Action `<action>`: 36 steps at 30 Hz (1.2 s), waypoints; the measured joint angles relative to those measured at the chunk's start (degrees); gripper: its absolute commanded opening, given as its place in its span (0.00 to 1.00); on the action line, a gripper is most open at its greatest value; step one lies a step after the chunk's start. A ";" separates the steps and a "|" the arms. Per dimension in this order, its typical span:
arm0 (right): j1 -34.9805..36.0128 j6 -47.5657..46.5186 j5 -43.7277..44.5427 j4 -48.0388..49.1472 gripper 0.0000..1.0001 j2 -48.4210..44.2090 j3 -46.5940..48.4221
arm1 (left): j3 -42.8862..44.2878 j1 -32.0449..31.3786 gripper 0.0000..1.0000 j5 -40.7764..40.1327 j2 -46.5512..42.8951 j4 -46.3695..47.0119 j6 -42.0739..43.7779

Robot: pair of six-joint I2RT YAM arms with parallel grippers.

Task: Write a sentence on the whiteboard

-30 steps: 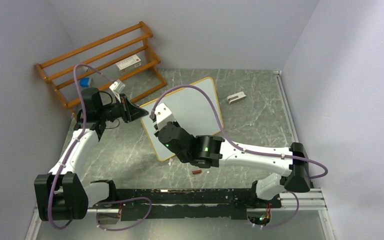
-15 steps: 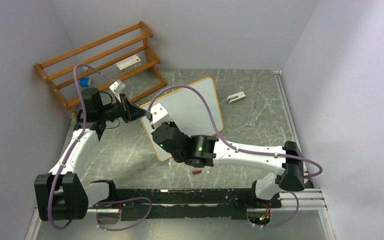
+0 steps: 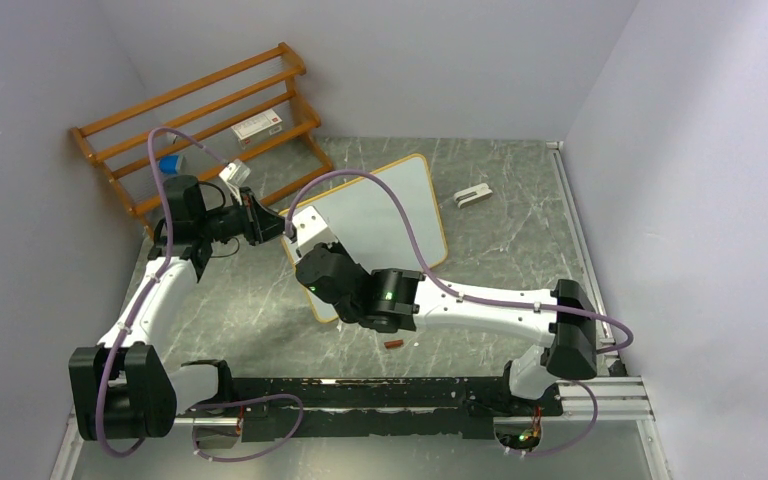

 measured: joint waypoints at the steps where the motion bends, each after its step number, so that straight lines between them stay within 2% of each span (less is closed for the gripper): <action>1: -0.09 0.00 -0.02 0.00 0.00 0.24 0.00 | 0.00 0.02 0.05 0.00 0.04 0.00 -0.02; 36: -2.14 -0.70 -1.75 0.87 0.00 2.47 2.40 | 0.26 0.11 0.05 0.09 0.90 -0.04 0.00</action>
